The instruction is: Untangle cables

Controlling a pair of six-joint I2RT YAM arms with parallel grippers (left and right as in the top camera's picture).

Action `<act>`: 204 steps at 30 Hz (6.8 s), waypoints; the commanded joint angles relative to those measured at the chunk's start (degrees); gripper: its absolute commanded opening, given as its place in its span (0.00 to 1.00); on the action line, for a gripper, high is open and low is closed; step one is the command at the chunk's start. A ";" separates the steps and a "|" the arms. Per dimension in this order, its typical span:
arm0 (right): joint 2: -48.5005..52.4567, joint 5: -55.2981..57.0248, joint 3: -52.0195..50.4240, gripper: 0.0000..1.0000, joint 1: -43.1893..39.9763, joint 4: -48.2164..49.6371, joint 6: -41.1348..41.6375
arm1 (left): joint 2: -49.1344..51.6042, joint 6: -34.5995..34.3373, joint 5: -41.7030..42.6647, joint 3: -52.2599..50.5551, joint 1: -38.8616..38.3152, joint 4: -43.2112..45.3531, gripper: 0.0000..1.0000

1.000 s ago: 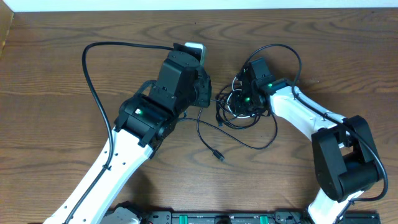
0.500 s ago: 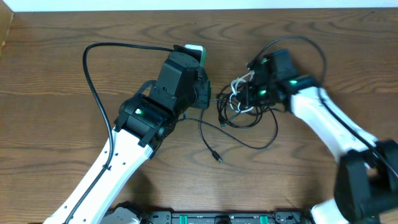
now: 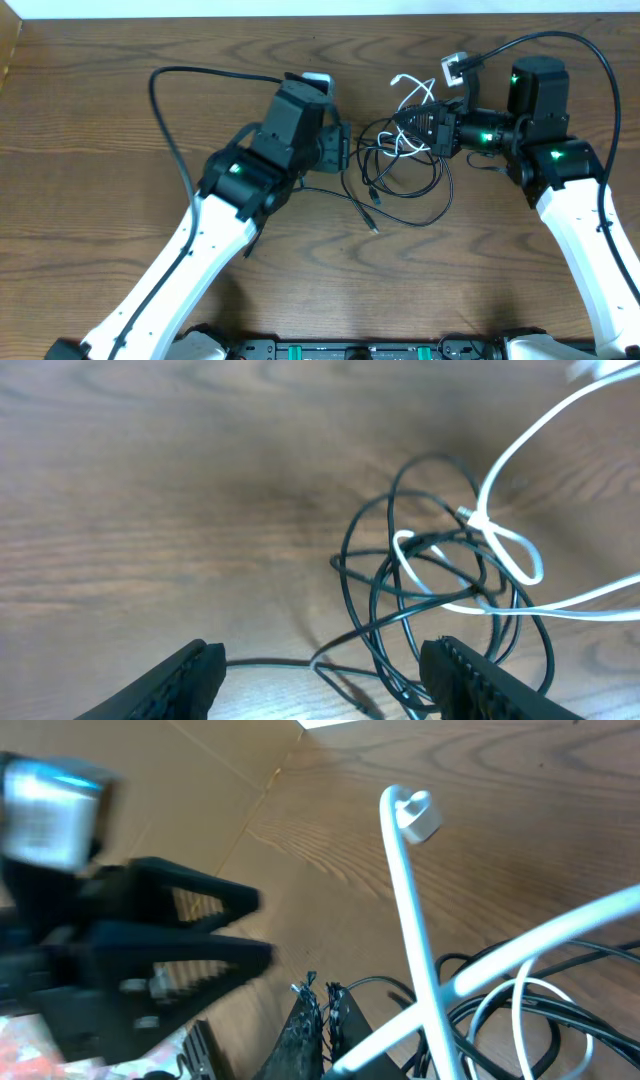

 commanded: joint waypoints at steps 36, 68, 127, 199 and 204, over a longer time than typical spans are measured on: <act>-2.75 13.25 0.11 0.01 -7.78 -1.51 -0.48 | 39.74 -28.98 9.99 0.44 -1.09 9.66 0.08; -0.79 70.60 0.11 0.06 -13.07 -24.74 13.38 | 17.25 -22.25 13.55 0.46 15.13 1.73 0.14; 29.92 45.22 0.04 0.24 23.61 10.95 -14.84 | 18.38 -23.58 -1.57 0.39 20.72 -7.06 0.90; -6.64 96.37 9.38 0.01 15.10 -9.09 -11.45 | 18.38 -23.61 -1.38 0.39 20.72 -7.04 0.90; -10.71 84.24 9.38 0.01 14.84 -7.91 -14.75 | 18.38 -23.61 -1.38 0.39 20.72 -7.04 0.90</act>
